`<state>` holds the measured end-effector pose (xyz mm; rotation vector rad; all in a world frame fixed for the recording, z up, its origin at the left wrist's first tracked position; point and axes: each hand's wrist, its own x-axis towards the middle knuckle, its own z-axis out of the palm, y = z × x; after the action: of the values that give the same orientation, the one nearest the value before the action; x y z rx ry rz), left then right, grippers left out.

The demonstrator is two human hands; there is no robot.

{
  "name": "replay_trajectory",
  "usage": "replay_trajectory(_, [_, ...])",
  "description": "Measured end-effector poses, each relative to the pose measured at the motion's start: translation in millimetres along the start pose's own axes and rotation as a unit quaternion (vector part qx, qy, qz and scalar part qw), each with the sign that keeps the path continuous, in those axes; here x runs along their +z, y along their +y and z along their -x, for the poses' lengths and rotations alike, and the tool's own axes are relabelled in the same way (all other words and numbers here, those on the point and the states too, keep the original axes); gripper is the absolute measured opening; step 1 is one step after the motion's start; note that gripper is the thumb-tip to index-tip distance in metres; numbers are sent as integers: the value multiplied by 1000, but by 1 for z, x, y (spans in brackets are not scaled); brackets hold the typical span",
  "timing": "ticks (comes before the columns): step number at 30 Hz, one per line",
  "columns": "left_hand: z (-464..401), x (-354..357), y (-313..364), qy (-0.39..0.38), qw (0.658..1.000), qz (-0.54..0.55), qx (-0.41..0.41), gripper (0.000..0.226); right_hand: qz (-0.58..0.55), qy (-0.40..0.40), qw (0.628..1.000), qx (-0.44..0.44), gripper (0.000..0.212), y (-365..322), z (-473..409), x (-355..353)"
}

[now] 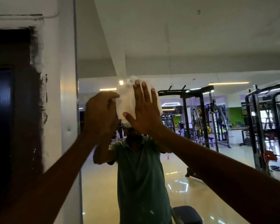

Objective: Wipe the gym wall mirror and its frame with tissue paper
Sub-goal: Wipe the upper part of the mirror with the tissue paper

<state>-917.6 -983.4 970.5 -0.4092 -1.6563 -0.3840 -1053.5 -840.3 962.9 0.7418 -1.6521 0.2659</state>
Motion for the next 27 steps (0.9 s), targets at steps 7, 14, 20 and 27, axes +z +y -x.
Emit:
replay_trajectory(7, [-14,58,18,-93,987,79,-103,59,-86,-131,987,-45,116,16,-10,-49])
replay_trajectory(14, [-16,91,31,-44,952,-299,-57,69,-20,94,994,53,33,75,-36,-99])
replay_trajectory(20, [-8,107,-16,4,932,-360,-40,75,93,12,995,-27,68,89,-61,-63])
replay_trajectory(27, [-47,112,-22,157,913,-303,-222,76,72,27,996,-34,76,86,-72,-35])
